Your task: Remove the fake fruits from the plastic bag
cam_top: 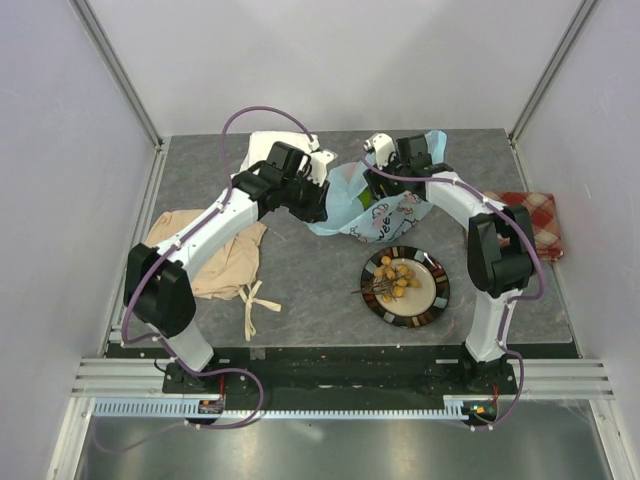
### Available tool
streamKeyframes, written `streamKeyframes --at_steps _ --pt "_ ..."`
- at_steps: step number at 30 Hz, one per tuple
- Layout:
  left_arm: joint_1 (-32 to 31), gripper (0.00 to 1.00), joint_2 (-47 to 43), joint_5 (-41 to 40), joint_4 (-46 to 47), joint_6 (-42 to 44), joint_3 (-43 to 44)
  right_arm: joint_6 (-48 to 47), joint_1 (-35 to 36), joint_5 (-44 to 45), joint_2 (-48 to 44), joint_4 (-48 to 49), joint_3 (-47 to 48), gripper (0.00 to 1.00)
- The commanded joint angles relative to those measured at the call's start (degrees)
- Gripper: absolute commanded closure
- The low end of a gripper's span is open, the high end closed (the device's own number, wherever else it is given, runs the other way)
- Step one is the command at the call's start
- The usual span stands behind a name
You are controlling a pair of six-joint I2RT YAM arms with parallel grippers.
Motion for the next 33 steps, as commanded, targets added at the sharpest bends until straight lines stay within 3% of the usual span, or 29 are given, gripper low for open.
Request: streamKeyframes --at_steps 1,8,19,24,29,33 --pt "0.1 0.73 0.0 1.0 1.4 -1.6 2.2 1.4 -0.2 8.8 2.7 4.8 7.6 0.27" --pt "0.2 0.73 1.9 4.0 1.6 -1.5 4.1 -0.1 -2.3 13.2 8.4 -6.5 14.6 0.20" --pt "0.2 0.74 3.4 3.2 1.4 0.4 3.9 -0.1 -2.5 14.0 11.5 -11.3 11.3 0.19" --pt "0.2 0.74 4.8 2.9 1.4 0.6 4.6 -0.5 -2.5 13.2 12.2 -10.7 10.8 0.40" --pt "0.1 0.74 5.8 2.3 1.2 1.2 5.9 -3.0 -2.6 10.4 6.9 -10.3 7.8 0.77" --pt "0.2 0.74 6.1 2.4 1.3 1.0 6.3 -2.9 -2.6 6.9 -0.5 -10.2 8.0 0.85"
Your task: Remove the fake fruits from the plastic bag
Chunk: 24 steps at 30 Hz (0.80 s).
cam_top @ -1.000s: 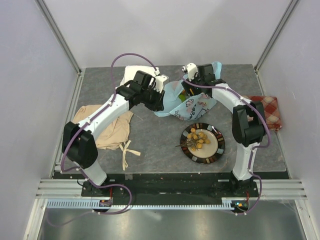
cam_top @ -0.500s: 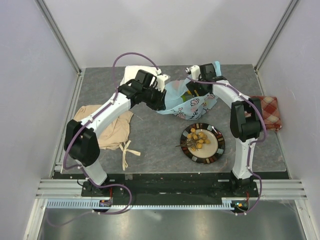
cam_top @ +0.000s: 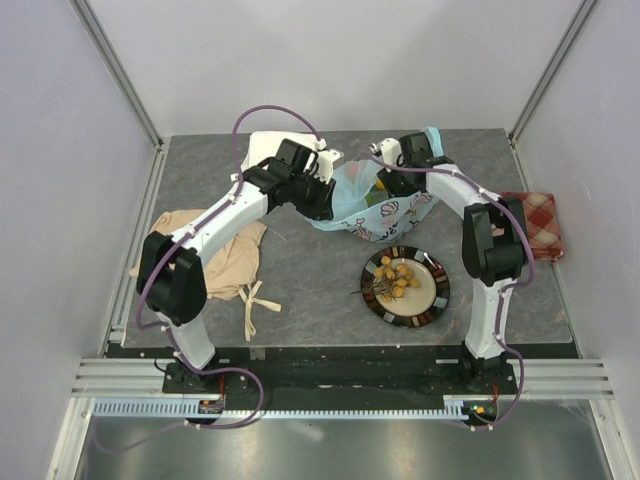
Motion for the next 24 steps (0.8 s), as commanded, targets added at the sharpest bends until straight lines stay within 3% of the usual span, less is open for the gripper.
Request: streamKeyframes --at_steps 1,7,10,17,20,24 --pt "0.2 0.74 0.4 0.3 1.3 1.2 3.0 -0.6 -0.3 -6.4 -10.3 -0.6 -0.4 0.87" --pt "0.1 0.75 0.2 0.3 1.3 0.6 3.3 4.2 -1.4 -15.7 -21.6 2.3 -5.4 0.99" --pt "0.0 0.75 0.4 0.3 1.4 0.6 3.5 7.0 -1.6 -20.2 -25.3 4.5 -7.6 1.00" --pt "0.0 0.74 1.6 -1.4 1.4 1.2 5.2 12.6 -1.6 -25.4 -29.9 3.2 -2.1 1.00" --pt "0.0 0.74 2.0 -2.8 1.7 1.2 5.4 13.0 -1.6 -26.4 -33.9 -0.3 0.3 1.00" --pt "0.1 0.75 2.7 -3.6 1.4 0.7 5.9 9.1 -1.2 -29.9 -39.4 -12.9 0.1 1.00"
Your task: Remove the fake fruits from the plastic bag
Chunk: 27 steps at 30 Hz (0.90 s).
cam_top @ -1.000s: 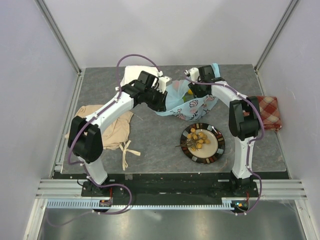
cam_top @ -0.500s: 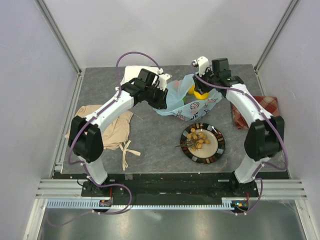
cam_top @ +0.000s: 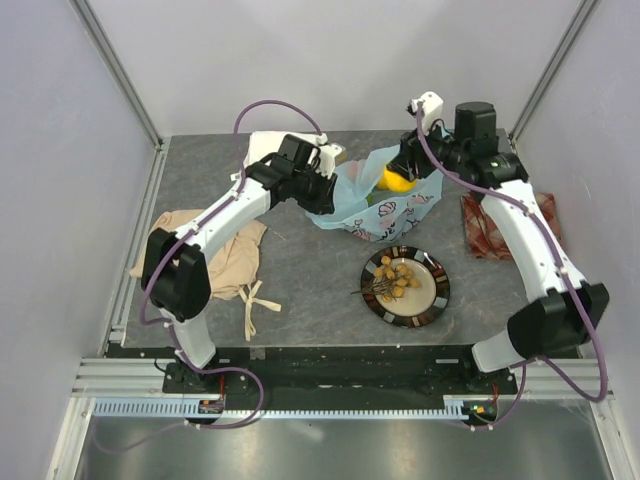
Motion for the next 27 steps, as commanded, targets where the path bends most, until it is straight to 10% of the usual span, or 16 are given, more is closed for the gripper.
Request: streamKeyframes --at_steps 1,9,27 --pt "0.1 0.75 1.9 -2.4 0.6 0.5 3.3 -3.7 0.5 -5.9 -9.6 -12.9 0.8 1.00" --pt "0.2 0.74 1.7 1.4 -1.6 -3.0 5.9 -23.3 6.3 -2.1 -21.3 -29.4 -13.9 1.00" --pt "0.2 0.74 0.3 -4.6 -1.1 2.9 4.8 -34.0 20.9 6.8 -20.9 -25.0 -34.3 1.00"
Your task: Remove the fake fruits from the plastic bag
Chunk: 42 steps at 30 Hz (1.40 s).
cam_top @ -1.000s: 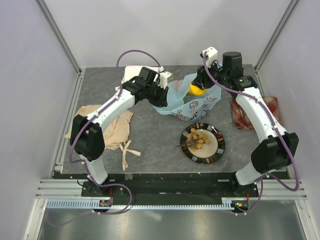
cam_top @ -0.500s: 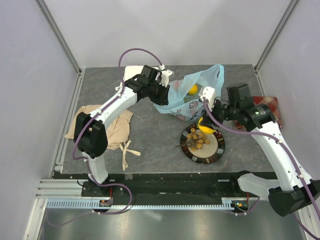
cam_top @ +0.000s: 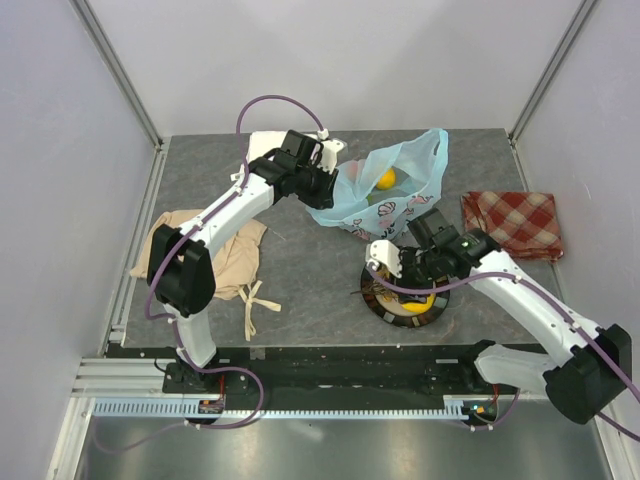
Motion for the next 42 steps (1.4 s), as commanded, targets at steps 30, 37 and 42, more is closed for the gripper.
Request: streamKeyframes --at_steps 30,37,42 --pt "0.2 0.74 -2.1 -0.7 1.0 2.3 1.1 2.7 12.0 12.5 7.7 15.9 -10.6 0.64" --pt "0.2 0.74 -1.9 0.4 1.0 1.9 1.1 6.6 12.0 4.8 8.4 10.0 -0.3 0.40" --pt "0.1 0.70 -2.0 1.2 0.9 1.6 1.4 8.5 12.0 -1.1 11.8 0.8 13.5 0.27"
